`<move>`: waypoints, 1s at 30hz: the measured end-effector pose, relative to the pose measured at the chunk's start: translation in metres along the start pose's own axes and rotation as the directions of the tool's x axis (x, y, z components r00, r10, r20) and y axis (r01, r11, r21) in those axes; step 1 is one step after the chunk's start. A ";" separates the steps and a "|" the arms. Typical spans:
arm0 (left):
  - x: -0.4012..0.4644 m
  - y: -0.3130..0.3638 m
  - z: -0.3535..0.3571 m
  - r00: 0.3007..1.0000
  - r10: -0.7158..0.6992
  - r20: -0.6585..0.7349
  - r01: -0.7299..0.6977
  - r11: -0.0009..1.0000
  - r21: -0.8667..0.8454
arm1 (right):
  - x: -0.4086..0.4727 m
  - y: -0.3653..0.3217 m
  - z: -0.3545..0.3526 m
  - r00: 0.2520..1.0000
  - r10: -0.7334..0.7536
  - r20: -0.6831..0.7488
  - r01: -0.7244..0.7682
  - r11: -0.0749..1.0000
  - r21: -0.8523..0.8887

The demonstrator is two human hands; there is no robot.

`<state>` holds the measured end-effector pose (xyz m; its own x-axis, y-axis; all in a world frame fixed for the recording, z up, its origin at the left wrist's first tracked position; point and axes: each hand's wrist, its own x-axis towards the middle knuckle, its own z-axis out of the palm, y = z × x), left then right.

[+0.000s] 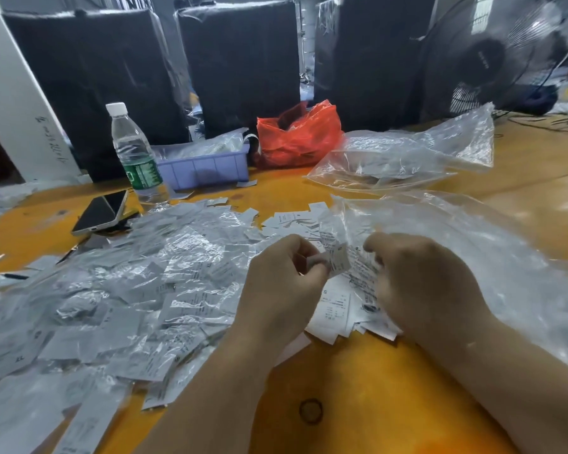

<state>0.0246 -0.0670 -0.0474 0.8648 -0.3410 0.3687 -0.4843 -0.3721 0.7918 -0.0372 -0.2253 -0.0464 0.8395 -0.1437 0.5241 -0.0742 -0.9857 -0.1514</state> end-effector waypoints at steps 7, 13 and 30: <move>0.004 0.002 -0.021 0.976 -0.148 -0.157 0.117 0.974 -0.191 | 0.012 -0.012 -0.009 0.968 0.035 -0.248 0.113 0.822 0.559; 0.006 0.001 -0.032 0.962 -0.168 -0.214 0.115 0.965 -0.237 | 0.057 -0.040 -0.018 0.963 0.102 0.251 -0.266 0.184 0.946; 0.010 -0.009 -0.040 0.962 -0.202 -0.186 0.177 0.974 -0.142 | 0.065 -0.063 0.020 0.833 -0.116 0.541 -0.551 -0.098 0.829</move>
<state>0.0429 -0.0325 -0.0313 0.9541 -0.0921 0.2849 -0.2994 -0.3004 0.9056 0.0331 -0.1711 -0.0200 0.9991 0.0422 0.0011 -0.0094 0.2488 -0.9685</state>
